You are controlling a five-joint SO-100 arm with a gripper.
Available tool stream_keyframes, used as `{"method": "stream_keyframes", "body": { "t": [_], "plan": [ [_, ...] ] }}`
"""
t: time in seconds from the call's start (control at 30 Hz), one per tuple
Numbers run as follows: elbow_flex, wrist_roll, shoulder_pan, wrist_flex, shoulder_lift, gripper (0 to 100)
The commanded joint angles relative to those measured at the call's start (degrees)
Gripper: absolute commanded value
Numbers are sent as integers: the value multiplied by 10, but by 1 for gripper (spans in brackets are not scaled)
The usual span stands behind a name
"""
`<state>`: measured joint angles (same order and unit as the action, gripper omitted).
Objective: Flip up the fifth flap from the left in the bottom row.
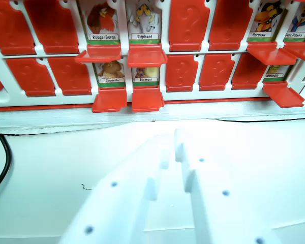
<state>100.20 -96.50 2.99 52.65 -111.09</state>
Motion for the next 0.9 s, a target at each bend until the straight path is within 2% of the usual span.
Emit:
{"method": "stream_keyframes", "body": {
  "t": [0.0,0.23,0.6,0.87],
  "plan": [
    [-61,-11,-8,4,-87,0],
    [-57,-20,-15,-4,-127,0],
    [-89,-13,-37,29,-163,0],
    [-96,-10,-38,33,-171,0]
  ]
}}
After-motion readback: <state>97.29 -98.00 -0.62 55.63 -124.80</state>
